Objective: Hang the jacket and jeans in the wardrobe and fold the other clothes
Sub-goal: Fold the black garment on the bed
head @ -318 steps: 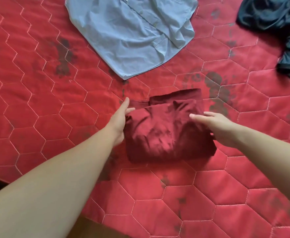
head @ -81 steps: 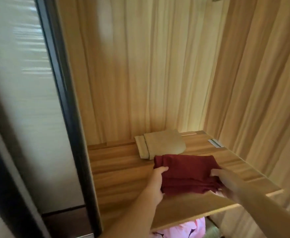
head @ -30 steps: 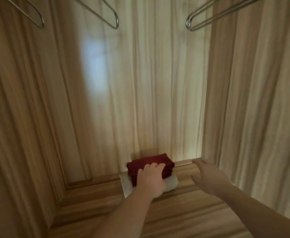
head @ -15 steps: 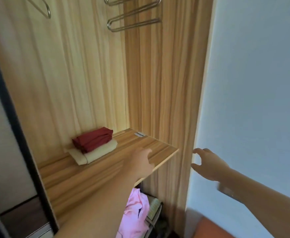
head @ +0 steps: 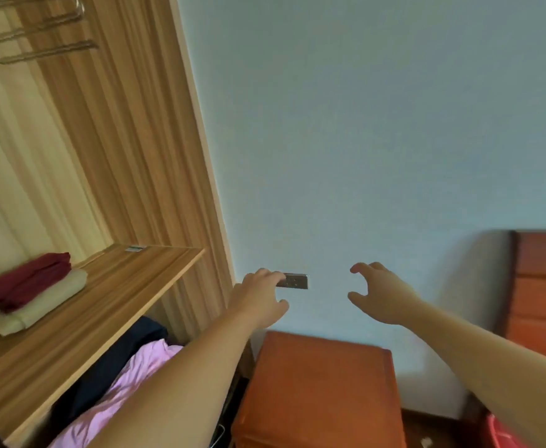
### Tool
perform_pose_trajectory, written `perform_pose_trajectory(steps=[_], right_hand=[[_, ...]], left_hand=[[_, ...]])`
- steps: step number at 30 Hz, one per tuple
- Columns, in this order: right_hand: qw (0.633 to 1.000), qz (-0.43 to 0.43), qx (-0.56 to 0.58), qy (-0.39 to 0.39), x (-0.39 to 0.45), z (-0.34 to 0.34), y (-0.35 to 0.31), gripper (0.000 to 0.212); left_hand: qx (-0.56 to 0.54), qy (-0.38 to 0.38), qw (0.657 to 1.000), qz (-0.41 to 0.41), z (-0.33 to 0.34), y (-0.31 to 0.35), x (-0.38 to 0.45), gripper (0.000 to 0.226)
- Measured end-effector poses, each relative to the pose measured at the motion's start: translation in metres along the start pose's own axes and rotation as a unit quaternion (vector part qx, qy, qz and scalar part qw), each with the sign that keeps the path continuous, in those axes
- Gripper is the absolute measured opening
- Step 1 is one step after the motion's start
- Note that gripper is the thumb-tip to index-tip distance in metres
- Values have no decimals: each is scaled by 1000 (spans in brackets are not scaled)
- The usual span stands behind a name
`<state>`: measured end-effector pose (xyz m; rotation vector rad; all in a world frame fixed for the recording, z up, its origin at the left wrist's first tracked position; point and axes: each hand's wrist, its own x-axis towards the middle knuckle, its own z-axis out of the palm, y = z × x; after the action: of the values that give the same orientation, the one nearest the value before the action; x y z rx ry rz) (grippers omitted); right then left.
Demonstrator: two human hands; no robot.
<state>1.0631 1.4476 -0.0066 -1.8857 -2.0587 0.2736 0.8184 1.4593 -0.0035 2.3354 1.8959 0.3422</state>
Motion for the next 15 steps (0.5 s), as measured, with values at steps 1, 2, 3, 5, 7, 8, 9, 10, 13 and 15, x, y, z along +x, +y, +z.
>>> perform_pose_trajectory(steps=[1, 2, 3, 5, 7, 8, 9, 10, 13, 15], right_hand=[[1000, 26, -1, 3, -21, -8, 20, 55], [999, 50, -2, 8, -41, -17, 39, 55], [997, 75, -4, 18, -60, -27, 58, 56], [991, 131, -1, 37, -103, -45, 91, 57], [980, 189, 10, 61, -151, -55, 117, 58], [973, 217, 18, 72, -176, -58, 124, 58], [966, 243, 22, 82, -202, -58, 129, 57], [959, 267, 24, 89, -228, -56, 132, 57], [934, 342, 23, 100, -310, -47, 135, 56], [913, 395, 16, 105, -368, -41, 132, 55]], left_hand=[[5, -9, 1000, 24, 5, 22, -3, 55], [3, -16, 999, 49, 10, 44, -4, 55], [0, -23, 997, 74, 13, 67, -6, 55], [-21, -38, 992, 118, 24, 111, -9, 56], [-49, -58, 984, 163, 38, 153, -17, 55], [-57, -69, 977, 191, 46, 173, -24, 55], [-63, -78, 970, 220, 55, 192, -34, 55], [-68, -84, 963, 248, 64, 211, -47, 54], [-92, -124, 933, 325, 93, 260, -96, 53], [-92, -153, 908, 379, 110, 286, -135, 54]])
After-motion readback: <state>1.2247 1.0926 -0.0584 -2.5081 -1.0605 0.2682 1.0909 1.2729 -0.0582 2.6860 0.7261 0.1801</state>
